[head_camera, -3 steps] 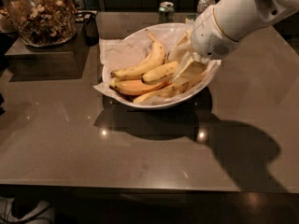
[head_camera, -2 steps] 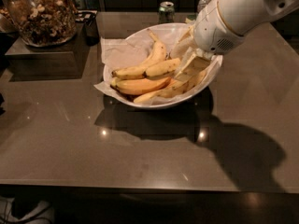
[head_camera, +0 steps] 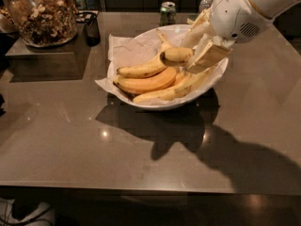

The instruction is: Pick banana from white bowl

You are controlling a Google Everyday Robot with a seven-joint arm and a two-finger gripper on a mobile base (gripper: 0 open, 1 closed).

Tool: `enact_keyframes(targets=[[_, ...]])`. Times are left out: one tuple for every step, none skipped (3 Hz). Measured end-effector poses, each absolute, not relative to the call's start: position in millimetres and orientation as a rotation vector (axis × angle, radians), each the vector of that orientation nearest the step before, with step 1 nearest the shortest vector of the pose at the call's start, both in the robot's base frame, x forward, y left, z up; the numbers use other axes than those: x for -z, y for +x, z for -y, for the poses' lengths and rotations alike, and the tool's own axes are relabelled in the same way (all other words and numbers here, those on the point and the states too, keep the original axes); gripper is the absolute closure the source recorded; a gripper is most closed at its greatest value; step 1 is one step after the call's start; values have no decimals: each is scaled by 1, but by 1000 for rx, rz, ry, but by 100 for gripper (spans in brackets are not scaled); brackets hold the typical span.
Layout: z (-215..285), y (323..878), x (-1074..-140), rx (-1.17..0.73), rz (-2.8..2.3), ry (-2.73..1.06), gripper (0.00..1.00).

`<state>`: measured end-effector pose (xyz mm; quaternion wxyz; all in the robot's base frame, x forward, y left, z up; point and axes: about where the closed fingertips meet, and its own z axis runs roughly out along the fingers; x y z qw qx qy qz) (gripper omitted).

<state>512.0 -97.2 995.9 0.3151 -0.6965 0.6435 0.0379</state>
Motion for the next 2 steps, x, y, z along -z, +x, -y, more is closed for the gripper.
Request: enact_keyframes(targets=[[106, 500, -1016, -105, -1664, -1811, 100], [120, 486, -1038, -76, -1659, -1773, 100]])
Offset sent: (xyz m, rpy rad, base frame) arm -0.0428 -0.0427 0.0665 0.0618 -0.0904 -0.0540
